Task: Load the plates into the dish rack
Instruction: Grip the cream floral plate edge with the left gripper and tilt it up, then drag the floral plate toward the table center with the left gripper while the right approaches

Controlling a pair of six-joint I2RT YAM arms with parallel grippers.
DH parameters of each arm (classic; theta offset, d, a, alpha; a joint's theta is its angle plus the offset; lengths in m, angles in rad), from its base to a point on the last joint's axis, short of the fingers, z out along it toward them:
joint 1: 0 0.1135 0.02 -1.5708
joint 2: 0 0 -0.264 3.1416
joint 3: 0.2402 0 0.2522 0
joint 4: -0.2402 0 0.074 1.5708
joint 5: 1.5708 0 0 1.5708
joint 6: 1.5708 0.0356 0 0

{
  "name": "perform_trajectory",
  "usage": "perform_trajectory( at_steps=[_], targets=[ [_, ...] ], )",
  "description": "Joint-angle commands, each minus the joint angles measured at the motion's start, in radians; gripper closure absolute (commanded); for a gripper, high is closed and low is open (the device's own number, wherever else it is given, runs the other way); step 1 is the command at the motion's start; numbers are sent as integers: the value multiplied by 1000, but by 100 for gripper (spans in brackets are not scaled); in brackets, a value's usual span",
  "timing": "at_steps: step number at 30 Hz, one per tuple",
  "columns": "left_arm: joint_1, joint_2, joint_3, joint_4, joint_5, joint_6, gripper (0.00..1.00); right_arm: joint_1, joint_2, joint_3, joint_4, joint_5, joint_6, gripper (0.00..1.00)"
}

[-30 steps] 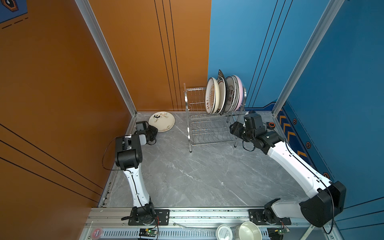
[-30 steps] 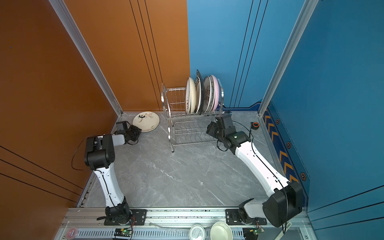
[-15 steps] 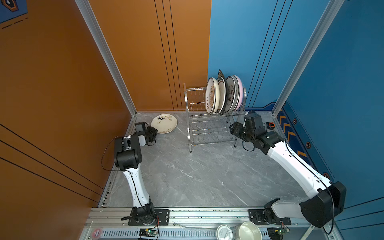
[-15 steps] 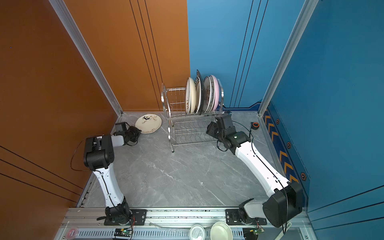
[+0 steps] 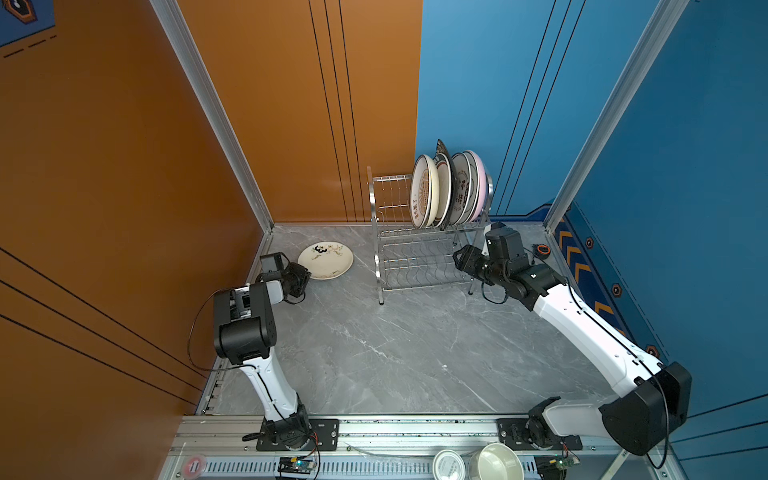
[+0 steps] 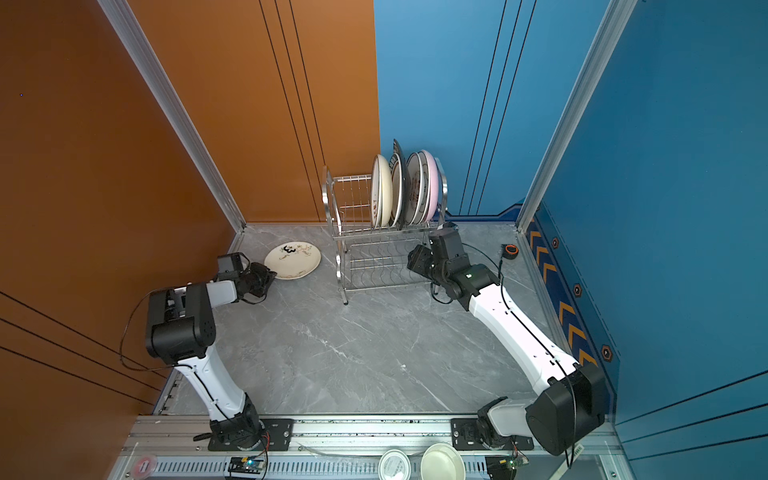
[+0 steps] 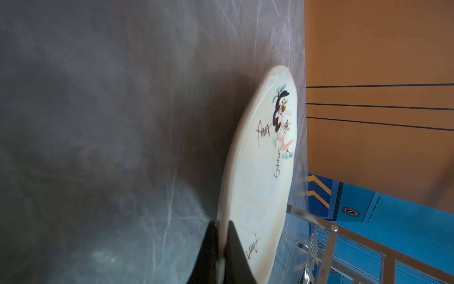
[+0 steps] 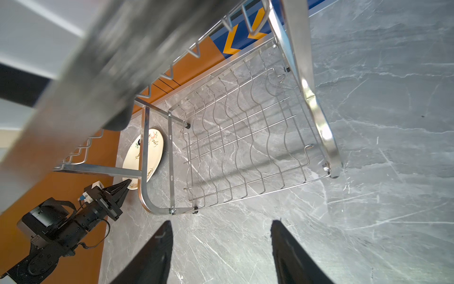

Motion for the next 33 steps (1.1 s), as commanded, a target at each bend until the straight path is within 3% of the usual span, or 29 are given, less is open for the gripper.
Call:
perform_trajectory(
  at_steps=[1,14,25,33],
  targets=[
    [7,-128,-31,-21,70,58,100,12,9,-13,23,-45,5,36],
    [57,-451,-144,-245,136,139,100,56,8,-25,25,-99,-1,35],
    [60,-644,-234,-261,215,112,100,126,13,-55,6,-139,2,34],
    [46,-781,-282,-318,265,125,100,173,40,-49,2,-182,6,26]
  ],
)
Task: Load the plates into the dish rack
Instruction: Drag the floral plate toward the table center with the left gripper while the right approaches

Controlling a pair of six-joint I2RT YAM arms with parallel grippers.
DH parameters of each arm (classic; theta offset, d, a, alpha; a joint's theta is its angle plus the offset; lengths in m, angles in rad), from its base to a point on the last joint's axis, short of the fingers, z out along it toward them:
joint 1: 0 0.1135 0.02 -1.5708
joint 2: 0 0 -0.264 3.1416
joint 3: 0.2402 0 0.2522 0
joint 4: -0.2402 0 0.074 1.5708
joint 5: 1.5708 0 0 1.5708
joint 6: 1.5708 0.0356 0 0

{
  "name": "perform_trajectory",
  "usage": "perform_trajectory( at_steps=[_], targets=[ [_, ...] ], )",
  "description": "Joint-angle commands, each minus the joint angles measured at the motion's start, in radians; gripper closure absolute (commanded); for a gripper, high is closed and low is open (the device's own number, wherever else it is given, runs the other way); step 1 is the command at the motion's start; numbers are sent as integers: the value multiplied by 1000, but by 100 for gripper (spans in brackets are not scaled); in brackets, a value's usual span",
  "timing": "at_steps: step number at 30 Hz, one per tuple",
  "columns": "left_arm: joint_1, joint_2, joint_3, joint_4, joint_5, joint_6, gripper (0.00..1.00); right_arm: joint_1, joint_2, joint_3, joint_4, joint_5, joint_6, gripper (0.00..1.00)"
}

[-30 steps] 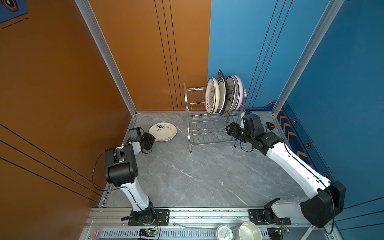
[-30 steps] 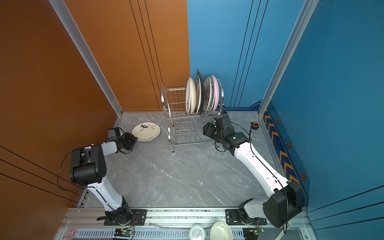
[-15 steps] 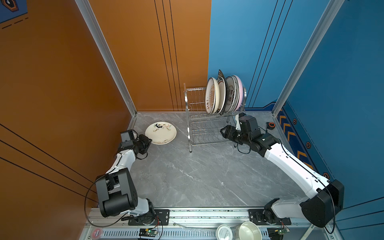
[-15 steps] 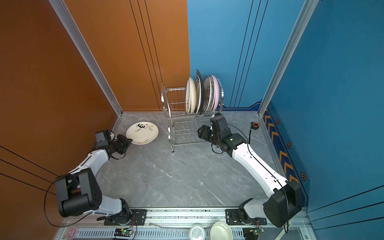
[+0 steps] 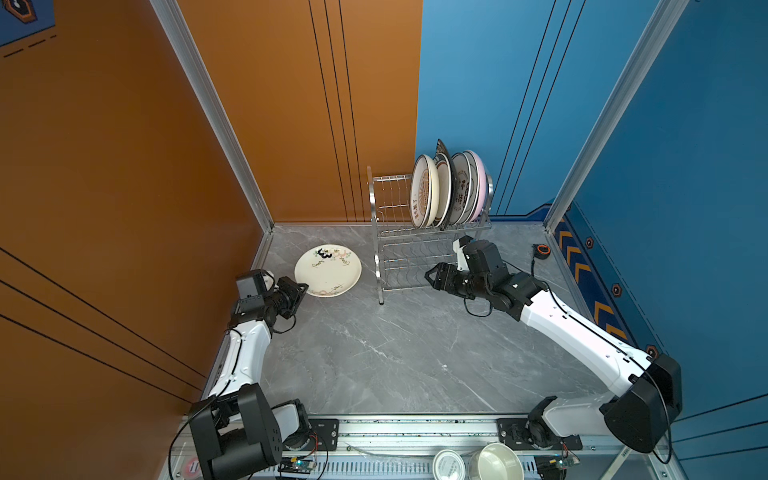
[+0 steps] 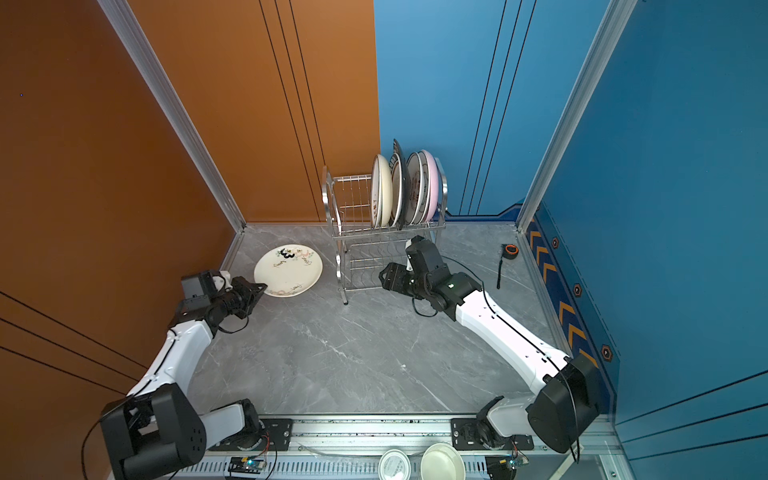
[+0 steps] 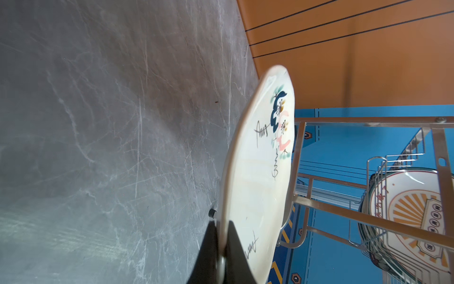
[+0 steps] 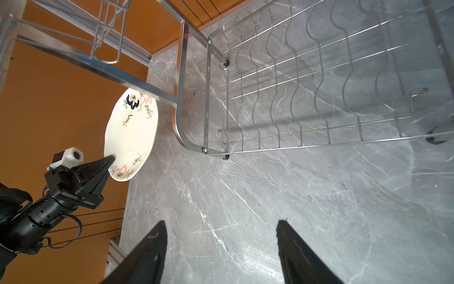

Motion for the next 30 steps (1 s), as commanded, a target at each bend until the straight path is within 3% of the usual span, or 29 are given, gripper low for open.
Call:
perform_trajectory(
  at_steps=[1,12,30],
  targets=[
    [-13,-81,-13,42,100,6,100,18,24,-3,-18,-43,3,25],
    [-86,-198,-64,0,212,16,100,51,85,32,17,-154,-15,16],
    [-299,-230,-62,-43,336,41,100,74,166,55,153,-298,27,14]
  ],
)
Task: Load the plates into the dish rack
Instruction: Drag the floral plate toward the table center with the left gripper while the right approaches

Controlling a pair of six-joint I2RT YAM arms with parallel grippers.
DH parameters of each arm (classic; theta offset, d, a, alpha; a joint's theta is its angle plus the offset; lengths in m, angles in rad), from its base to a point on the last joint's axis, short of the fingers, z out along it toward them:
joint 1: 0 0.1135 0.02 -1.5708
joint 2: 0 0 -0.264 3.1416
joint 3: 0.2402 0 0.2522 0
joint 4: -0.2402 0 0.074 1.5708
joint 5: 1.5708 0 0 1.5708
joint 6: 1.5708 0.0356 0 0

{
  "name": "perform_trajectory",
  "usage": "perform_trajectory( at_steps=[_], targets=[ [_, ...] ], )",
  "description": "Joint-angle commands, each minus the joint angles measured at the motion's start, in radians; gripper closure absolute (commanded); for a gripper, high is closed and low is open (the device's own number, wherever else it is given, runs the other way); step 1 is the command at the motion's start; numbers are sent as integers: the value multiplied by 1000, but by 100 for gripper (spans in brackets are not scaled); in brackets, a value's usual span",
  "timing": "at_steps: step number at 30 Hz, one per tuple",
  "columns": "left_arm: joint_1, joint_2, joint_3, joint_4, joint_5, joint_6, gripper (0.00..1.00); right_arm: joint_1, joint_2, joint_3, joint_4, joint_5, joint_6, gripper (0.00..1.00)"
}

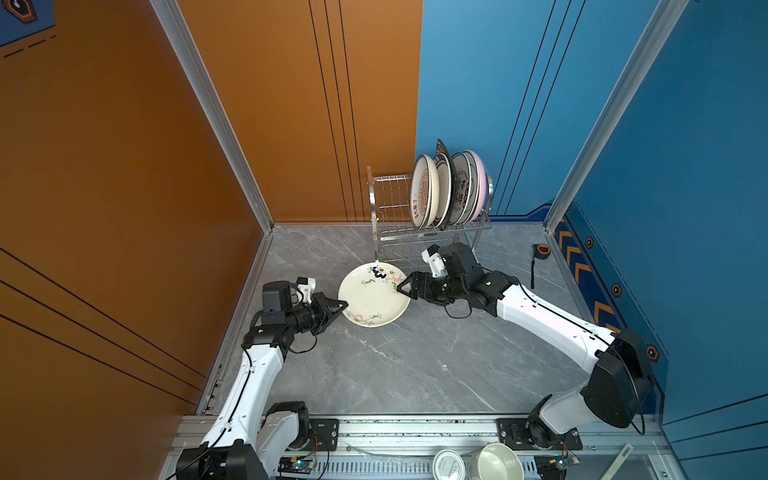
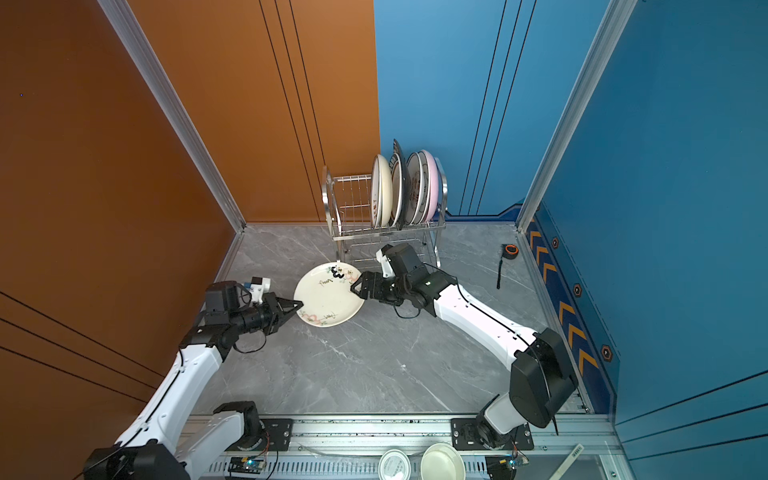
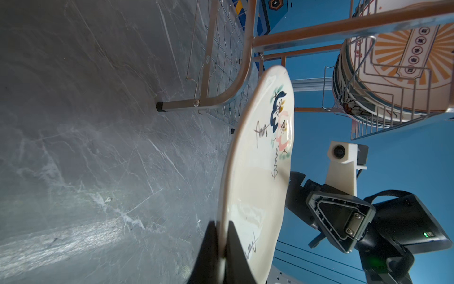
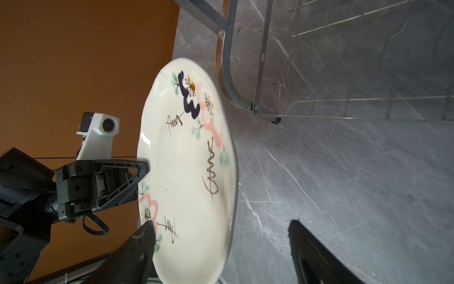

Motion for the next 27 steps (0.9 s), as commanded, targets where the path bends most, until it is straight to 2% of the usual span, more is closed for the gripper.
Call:
perform_trajectory(
  at_steps=[1,5,12,19,27],
  targets=[
    [-34,-29,35,62,99,13,100,10,19,25,55,-52,24,15],
    [-62,-32,40,61,112,9,100,6,28,16,82,-89,36,17],
    [-89,-26,54,62,120,9,100,-20,30,-21,143,-180,75,30],
    [-103,-3,78,67,129,14,100,-31,41,-46,188,-254,105,59],
    [-105,13,89,68,129,16,100,-34,26,-78,232,-247,140,87]
  ],
)
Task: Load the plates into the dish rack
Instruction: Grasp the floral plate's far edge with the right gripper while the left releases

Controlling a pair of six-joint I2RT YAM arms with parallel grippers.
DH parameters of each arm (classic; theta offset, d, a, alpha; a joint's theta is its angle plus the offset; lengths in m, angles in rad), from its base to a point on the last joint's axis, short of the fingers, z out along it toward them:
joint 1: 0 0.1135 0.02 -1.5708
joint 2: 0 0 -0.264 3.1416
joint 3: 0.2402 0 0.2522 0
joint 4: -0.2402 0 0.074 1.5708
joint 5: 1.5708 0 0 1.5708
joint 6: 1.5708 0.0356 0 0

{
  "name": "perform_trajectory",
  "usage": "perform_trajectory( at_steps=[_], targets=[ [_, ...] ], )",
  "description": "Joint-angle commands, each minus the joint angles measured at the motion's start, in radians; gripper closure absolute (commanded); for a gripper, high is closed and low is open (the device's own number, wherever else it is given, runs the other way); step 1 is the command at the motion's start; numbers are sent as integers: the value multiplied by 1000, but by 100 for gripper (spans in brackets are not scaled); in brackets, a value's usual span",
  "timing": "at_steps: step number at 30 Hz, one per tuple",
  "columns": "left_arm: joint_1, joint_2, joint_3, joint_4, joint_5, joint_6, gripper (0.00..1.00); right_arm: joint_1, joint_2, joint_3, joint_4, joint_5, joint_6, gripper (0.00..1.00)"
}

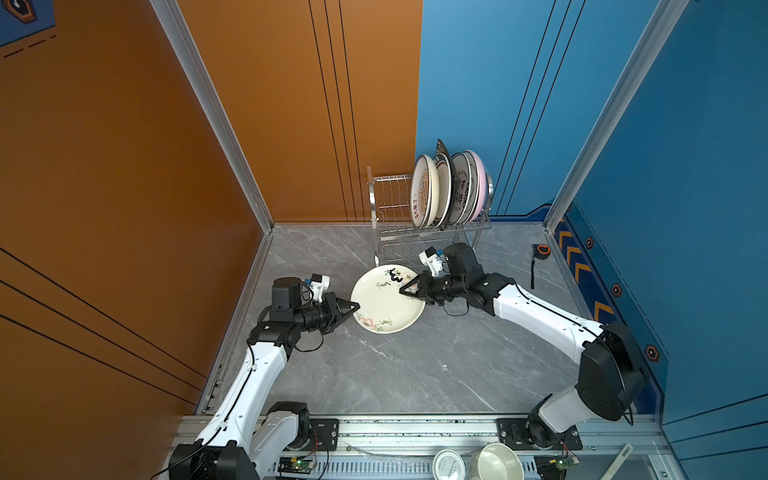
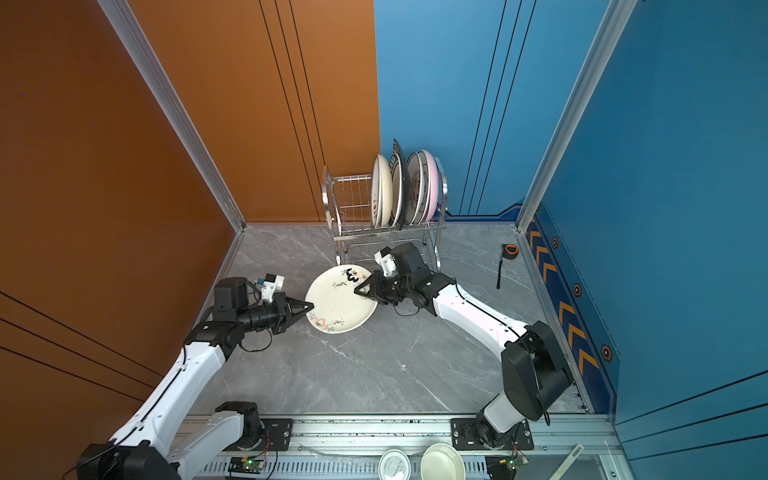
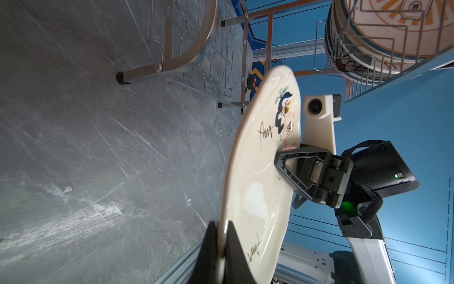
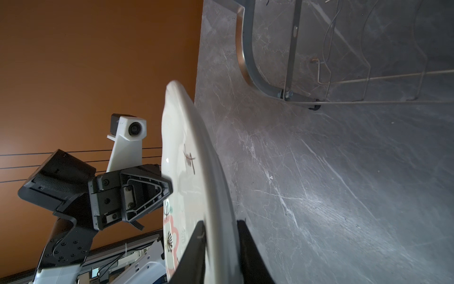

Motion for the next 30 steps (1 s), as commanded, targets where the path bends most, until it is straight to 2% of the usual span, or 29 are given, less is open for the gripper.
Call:
perform_trajectory(
  at_steps=[1,3,4,7,9,12,15,20,30],
  targets=[
    [-8,-4,55,76,85,17,100,16,-10,-11,51,-22,4,91],
    [2,0,60,70,82,18,100,16,-19,-11,42,-12,5,100],
    [8,2,61,70,82,18,98,18,-26,-11,38,-5,5,100],
    [27,9,73,61,84,27,83,22,-53,-9,8,24,0,100],
    [38,19,89,44,83,42,65,29,-76,-6,-22,53,-13,100],
    [53,49,119,19,84,72,43,41,-113,3,-80,102,-36,100],
    [79,89,149,3,91,96,27,58,-155,17,-160,157,-72,100],
    [138,147,192,-17,79,128,18,111,-223,81,-341,273,-147,100],
    [146,263,268,-68,-18,205,15,179,-308,308,-626,584,-229,100]
  ],
)
